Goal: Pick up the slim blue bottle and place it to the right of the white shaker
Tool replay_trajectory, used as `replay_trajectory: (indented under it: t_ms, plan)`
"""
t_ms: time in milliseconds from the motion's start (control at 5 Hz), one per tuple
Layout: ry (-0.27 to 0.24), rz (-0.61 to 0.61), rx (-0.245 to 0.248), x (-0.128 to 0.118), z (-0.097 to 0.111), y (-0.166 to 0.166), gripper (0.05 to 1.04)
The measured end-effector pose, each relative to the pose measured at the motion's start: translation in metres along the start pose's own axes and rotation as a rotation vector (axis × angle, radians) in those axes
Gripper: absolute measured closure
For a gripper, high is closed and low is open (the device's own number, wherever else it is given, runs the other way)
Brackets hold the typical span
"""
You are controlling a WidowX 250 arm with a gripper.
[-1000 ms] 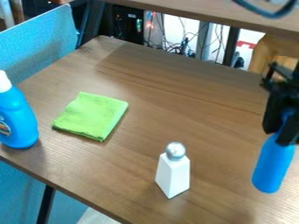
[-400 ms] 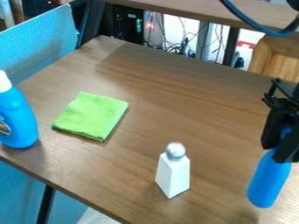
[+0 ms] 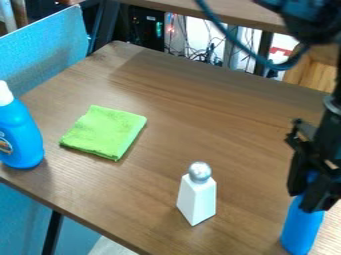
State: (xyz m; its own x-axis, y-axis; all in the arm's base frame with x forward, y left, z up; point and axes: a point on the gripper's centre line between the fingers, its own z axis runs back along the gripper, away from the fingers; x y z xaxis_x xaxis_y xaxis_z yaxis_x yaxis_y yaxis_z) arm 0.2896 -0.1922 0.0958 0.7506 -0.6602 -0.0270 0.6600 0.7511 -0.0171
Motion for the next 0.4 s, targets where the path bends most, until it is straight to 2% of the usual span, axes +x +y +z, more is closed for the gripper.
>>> replay_trajectory:
  t_ms: [200,400]
  plan:
    - [-0.035,0.009,-0.004,-0.0026,-0.0009,0.0015,0.735]
    - [-0.031,0.014,-0.009,-0.0009,-0.0031,0.0054,0.658]
